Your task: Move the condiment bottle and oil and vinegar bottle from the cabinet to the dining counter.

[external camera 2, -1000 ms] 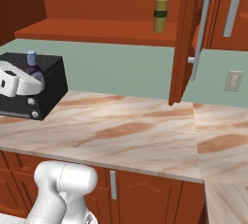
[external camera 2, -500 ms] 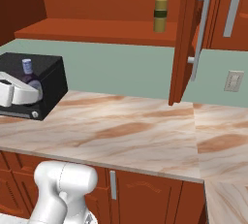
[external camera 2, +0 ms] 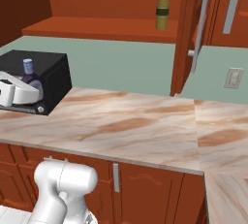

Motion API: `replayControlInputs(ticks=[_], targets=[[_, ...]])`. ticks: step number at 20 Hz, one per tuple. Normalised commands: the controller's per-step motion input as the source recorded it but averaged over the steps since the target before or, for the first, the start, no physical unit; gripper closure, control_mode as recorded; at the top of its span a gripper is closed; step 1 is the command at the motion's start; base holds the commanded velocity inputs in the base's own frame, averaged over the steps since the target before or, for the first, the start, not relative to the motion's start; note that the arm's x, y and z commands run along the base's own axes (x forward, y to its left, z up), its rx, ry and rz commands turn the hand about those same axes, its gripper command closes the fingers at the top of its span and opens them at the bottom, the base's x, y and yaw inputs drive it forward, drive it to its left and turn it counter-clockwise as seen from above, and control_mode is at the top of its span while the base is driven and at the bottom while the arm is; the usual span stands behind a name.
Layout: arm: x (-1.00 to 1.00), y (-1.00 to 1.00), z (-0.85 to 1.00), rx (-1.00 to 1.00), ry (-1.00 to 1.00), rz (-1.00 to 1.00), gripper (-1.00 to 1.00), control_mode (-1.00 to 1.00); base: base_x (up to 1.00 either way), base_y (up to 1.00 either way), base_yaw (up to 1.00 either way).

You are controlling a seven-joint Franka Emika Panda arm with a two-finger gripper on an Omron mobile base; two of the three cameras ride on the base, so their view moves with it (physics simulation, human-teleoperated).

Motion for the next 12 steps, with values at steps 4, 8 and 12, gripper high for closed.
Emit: replayControlInputs(ticks=[4,8,12], targets=[[0.0,0.0,0.0,0.0,0.0,0.0,1.0,1.0,-0.65,0.16,0.19],[0.0,0.0,0.0,0.0,0.0,0.0,1.0,1.0,-0.6,0.05,0.35],[0.0,0.0,0.0,0.0,0.0,0.0,1.0,1.0,-0.45,0.21,0.66]])
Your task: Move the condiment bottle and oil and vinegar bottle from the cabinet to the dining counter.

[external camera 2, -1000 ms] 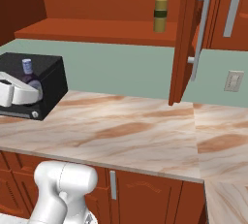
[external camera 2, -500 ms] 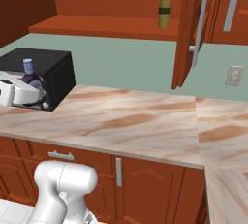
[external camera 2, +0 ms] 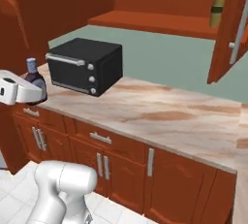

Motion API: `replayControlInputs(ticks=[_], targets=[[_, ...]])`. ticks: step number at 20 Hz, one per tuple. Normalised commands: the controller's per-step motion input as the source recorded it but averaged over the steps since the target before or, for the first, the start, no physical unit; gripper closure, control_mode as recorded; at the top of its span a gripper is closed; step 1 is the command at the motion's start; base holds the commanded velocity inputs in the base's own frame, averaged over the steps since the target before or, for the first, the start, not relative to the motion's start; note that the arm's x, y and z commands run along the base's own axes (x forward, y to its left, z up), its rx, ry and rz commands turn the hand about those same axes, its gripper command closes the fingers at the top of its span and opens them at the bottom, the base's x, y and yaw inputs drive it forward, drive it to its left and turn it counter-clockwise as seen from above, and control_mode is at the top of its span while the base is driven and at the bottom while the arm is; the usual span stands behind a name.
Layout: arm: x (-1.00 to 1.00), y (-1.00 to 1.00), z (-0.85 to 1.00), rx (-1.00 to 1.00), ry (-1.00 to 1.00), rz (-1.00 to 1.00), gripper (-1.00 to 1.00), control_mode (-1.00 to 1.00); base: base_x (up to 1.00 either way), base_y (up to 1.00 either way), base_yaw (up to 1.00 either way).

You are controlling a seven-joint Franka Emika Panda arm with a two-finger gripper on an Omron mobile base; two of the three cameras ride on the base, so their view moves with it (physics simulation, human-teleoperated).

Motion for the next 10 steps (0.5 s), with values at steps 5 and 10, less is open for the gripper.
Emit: replayControlInputs(ticks=[5,10], targets=[[0.0,0.0,0.0,0.0,0.0,0.0,1.0,1.0,-0.11,0.1,0.99],[0.0,0.0,0.0,0.0,0.0,0.0,1.0,1.0,-0.08,0.06,1.0]])
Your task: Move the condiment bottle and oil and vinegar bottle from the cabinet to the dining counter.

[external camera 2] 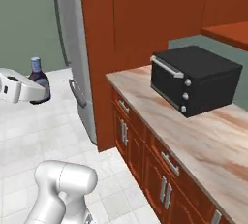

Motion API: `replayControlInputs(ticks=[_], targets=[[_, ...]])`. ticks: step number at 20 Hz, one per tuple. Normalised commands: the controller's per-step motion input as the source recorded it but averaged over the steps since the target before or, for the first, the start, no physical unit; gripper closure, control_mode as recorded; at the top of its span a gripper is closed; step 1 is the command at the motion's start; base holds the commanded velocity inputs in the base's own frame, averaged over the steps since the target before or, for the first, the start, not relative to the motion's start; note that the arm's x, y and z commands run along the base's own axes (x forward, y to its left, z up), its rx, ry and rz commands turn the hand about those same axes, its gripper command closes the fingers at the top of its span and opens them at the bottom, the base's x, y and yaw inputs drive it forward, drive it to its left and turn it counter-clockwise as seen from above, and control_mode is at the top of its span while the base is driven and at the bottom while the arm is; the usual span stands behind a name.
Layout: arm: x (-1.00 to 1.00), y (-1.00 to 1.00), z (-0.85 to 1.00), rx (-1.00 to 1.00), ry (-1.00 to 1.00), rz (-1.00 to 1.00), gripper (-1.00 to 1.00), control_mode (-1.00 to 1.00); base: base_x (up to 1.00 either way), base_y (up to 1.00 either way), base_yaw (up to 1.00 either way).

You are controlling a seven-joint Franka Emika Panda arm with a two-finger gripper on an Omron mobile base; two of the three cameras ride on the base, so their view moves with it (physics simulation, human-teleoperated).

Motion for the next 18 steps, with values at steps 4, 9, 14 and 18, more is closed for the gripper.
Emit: replayControlInputs(ticks=[4,9,14,18], targets=[[0.0,0.0,0.0,0.0,0.0,0.0,1.0,1.0,-0.08,0.07,1.0],[0.0,0.0,0.0,0.0,0.0,0.0,1.0,1.0,0.01,0.12,0.95],[0.0,0.0,0.0,0.0,0.0,0.0,1.0,1.0,0.45,0.04,0.62],[0.0,0.0,0.0,0.0,0.0,0.0,1.0,1.0,0.64,-0.03,0.24]])
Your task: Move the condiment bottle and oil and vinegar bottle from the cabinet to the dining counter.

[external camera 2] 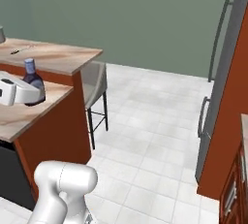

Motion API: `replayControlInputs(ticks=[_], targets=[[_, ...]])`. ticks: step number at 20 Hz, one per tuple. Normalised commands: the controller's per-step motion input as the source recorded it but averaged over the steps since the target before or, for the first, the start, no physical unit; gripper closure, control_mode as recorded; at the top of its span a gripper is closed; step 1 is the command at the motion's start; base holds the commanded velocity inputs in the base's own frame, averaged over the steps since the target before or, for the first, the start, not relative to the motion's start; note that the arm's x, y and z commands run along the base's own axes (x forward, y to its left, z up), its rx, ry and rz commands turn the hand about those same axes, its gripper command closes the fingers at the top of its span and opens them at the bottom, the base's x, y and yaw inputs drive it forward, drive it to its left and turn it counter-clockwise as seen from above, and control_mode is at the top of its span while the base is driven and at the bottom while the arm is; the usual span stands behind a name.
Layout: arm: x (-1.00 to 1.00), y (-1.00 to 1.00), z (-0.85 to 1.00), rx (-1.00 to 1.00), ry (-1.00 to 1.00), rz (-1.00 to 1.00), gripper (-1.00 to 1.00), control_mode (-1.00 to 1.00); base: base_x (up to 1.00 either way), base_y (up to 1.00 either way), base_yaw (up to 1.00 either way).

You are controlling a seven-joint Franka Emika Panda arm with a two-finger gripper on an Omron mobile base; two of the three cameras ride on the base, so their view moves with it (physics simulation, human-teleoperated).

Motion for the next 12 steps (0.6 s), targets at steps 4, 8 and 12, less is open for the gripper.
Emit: replayControlInputs(ticks=[4,8,12], targets=[[0.0,0.0,0.0,0.0,0.0,0.0,1.0,1.0,0.65,-0.01,0.1],[0.0,0.0,0.0,0.0,0.0,0.0,1.0,1.0,0.76,-0.14,0.12],[0.0,0.0,0.0,0.0,0.0,0.0,1.0,1.0,0.8,-0.13,0.11]])
